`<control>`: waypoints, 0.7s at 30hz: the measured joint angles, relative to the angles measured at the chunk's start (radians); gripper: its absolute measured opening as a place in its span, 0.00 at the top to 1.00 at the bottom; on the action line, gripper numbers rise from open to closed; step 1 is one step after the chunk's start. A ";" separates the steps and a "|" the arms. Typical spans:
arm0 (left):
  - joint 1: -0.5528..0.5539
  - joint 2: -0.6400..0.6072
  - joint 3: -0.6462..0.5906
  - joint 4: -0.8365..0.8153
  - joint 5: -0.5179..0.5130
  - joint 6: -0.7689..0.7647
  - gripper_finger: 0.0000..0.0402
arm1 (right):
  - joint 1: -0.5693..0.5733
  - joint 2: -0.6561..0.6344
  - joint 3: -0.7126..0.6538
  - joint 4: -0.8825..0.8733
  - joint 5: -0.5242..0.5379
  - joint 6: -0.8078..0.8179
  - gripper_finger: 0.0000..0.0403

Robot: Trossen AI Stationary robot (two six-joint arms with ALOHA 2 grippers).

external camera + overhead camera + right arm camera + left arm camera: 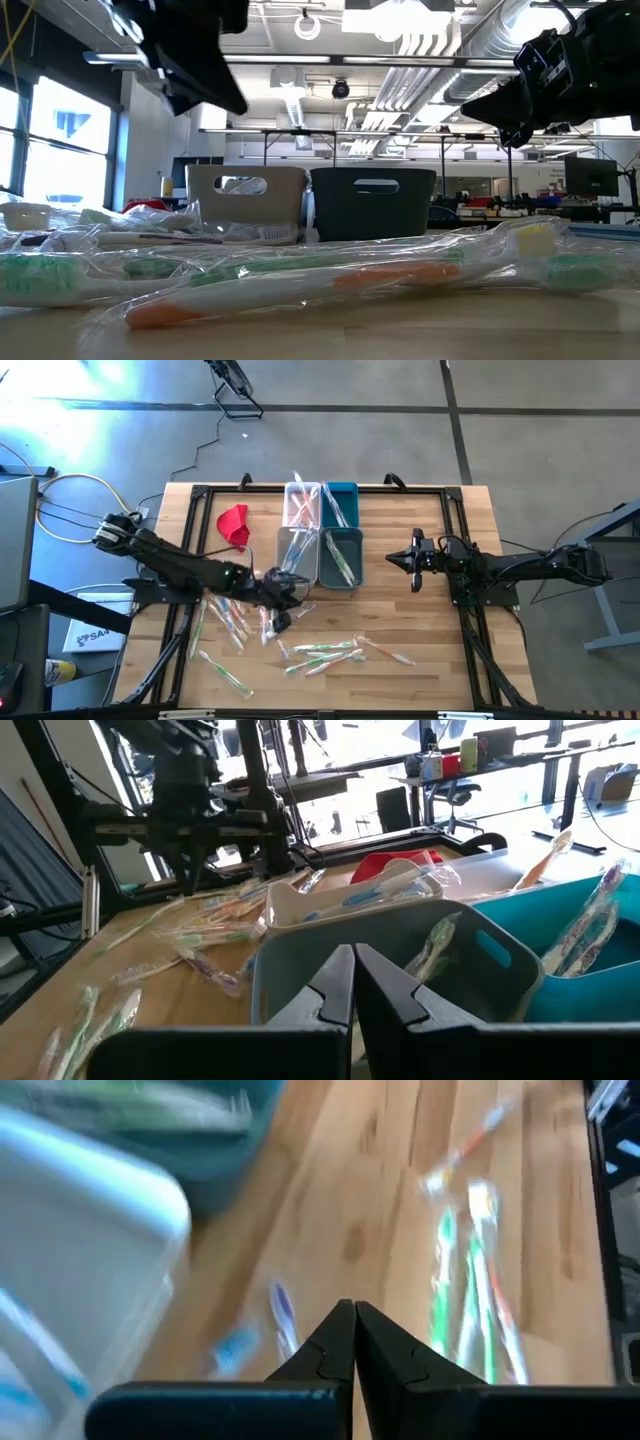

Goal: Pick & Place Toothbrushes
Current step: Put the orange toothbrush into the transparent bin

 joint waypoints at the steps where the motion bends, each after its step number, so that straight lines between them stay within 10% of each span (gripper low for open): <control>1: -0.016 0.000 0.000 -0.016 0.000 -0.036 0.99 | 0.000 0.000 0.000 -0.002 0.000 0.000 0.99; 21: -0.111 0.000 0.000 -0.221 0.017 -0.563 0.99 | 0.000 0.000 0.000 -0.039 0.000 -0.019 0.99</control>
